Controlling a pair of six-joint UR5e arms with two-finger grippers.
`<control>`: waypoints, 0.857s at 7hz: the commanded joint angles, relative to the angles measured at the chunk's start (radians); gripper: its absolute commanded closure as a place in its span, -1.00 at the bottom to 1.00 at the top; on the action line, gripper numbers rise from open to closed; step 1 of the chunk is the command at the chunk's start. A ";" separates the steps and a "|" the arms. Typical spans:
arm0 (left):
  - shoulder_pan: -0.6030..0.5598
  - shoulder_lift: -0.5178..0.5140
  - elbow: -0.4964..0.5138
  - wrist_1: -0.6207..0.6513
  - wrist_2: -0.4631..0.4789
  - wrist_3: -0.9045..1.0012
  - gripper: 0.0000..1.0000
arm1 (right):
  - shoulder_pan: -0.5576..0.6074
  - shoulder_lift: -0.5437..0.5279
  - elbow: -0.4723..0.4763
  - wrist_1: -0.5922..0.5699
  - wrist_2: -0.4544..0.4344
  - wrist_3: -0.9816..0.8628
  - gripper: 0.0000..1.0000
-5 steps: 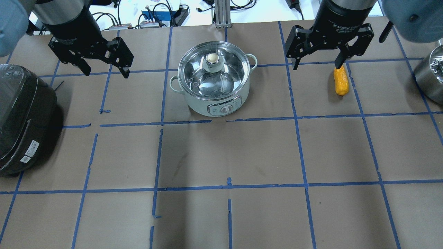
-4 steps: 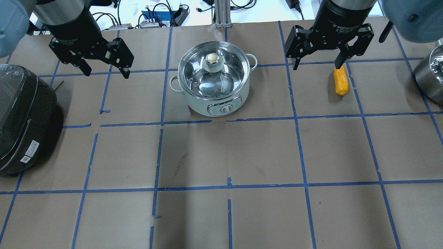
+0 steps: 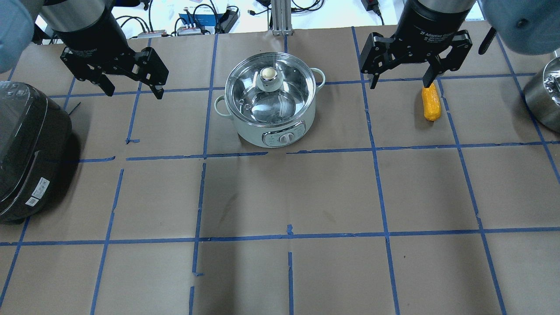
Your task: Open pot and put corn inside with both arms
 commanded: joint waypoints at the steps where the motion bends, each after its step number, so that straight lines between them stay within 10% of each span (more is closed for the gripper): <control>1: 0.000 -0.017 0.005 0.011 0.001 -0.009 -1.00 | -0.001 0.000 0.001 0.002 0.000 0.000 -1.00; 6: -0.002 -0.016 -0.004 0.018 -0.061 -0.018 -1.00 | -0.001 0.001 0.001 0.000 0.000 0.000 -1.00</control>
